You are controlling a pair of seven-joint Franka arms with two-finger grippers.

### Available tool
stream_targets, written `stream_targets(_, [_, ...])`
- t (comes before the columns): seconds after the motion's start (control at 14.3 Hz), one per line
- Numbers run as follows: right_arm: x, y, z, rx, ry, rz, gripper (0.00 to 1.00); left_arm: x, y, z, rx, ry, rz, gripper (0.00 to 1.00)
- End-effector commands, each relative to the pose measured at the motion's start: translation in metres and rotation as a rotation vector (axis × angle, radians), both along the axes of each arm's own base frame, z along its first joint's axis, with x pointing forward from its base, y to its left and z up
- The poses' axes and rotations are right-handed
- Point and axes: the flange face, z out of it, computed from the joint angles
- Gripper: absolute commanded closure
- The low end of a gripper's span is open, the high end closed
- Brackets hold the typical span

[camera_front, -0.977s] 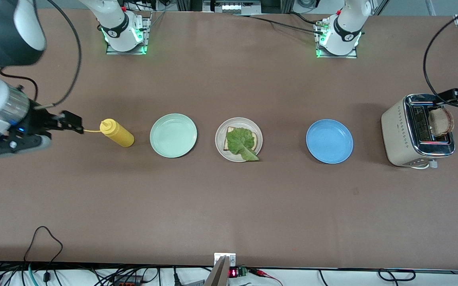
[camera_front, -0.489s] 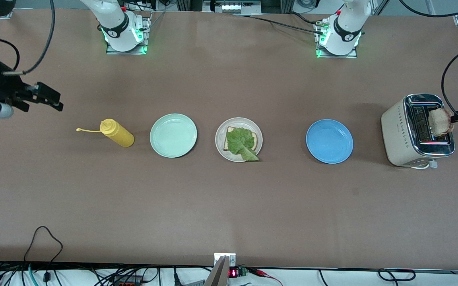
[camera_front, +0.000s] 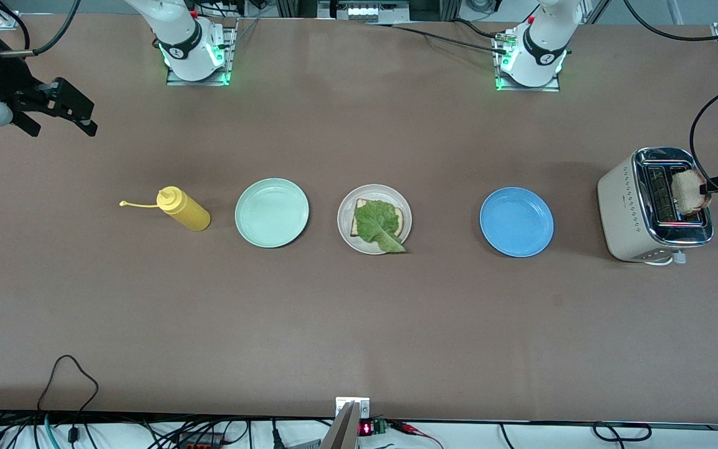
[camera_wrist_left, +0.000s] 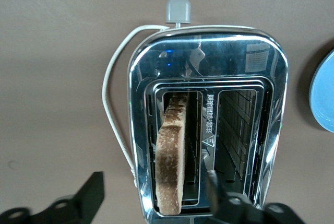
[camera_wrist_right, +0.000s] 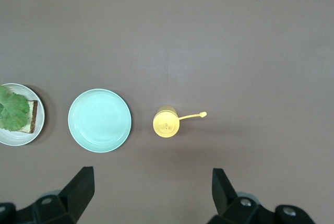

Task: Make sandwich in beige plate with both arms
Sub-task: 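Draw the right gripper back while the left gripper grasps the toaster bread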

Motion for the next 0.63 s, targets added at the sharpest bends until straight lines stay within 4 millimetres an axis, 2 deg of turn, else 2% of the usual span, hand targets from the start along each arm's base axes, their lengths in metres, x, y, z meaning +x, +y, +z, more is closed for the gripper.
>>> stream_targets(0.0, [0.006, -0.014, -0.011, -0.024, 0.005, -0.026, 0.0, -0.002, -0.002, -0.011, -0.033, 0.007, 0.009, 0.33])
stream_targets(0.14, [0.007, -0.013, -0.013, -0.043, 0.004, -0.02, 0.0, -0.002, -0.002, -0.022, -0.057, 0.016, 0.023, 0.34])
stream_targets(0.28, [0.01, -0.013, -0.012, -0.051, 0.0, -0.008, 0.0, -0.005, 0.006, -0.028, -0.067, 0.022, 0.04, 0.43])
stream_targets(0.42, [0.018, -0.015, -0.018, -0.051, 0.008, -0.003, 0.0, -0.005, 0.004, -0.027, -0.072, 0.026, 0.04, 0.66])
stream_targets(0.56, [0.025, -0.018, -0.021, -0.052, 0.004, -0.008, 0.0, -0.005, 0.004, -0.025, -0.072, 0.026, 0.039, 0.8])
